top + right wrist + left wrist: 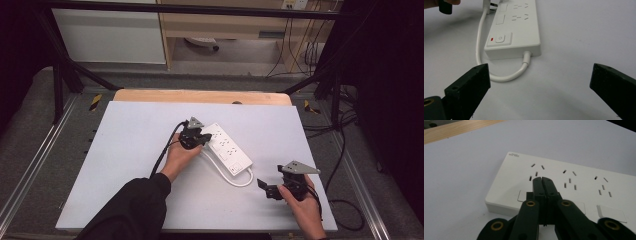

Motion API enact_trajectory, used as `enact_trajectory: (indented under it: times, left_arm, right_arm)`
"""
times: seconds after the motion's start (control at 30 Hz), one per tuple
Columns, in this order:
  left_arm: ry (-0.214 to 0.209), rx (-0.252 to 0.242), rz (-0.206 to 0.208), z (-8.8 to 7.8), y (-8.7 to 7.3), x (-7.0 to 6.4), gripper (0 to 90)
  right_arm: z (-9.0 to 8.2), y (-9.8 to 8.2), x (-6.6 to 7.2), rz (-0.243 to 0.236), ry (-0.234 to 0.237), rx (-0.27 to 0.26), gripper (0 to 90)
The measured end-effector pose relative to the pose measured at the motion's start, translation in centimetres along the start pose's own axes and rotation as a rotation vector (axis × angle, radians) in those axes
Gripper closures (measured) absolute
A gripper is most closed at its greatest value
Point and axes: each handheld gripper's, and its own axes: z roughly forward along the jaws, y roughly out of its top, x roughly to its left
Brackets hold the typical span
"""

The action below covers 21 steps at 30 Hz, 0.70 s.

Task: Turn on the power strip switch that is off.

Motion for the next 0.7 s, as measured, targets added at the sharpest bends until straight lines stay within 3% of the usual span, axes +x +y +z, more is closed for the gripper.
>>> enact_trajectory:
  times: [0.7]
  left_arm:
    - [0.006, 0.022, 0.035, 0.54, 0.05, -0.4, 90.0]
  right_arm:
    - [-0.08, 0.0, -0.1, 0.0, 0.002, -0.002, 3.4]
